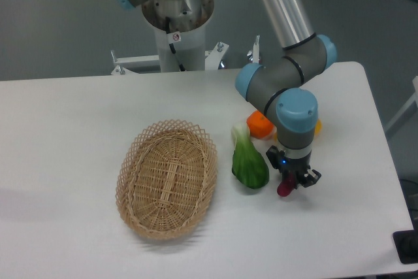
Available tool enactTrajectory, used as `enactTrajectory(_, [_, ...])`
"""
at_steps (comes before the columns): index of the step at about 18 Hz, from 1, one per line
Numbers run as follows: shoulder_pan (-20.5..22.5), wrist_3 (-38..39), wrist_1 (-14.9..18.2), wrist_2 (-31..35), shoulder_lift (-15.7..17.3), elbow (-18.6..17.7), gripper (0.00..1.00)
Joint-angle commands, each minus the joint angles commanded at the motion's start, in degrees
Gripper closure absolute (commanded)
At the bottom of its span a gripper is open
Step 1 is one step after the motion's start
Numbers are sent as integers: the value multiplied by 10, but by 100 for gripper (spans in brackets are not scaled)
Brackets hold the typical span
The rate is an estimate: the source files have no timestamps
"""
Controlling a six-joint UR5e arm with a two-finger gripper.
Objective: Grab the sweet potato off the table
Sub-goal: 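Lift the held sweet potato up and away from the table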
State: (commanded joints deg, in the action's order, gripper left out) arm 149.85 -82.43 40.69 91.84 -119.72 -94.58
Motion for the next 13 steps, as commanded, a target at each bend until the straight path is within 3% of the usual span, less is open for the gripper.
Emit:
enactTrajectory(3, [8, -19, 14, -1, 21, 22, 78])
enactTrajectory(4, [8, -22, 42, 0, 29, 39, 77])
enactTrajectory(8, [9, -28, 204, 1, 40, 133, 73])
enactTrajectory(10, [10, -28, 240, 1, 41, 166, 73])
enactTrajectory(13, [32, -29, 271, -1, 59, 185, 73])
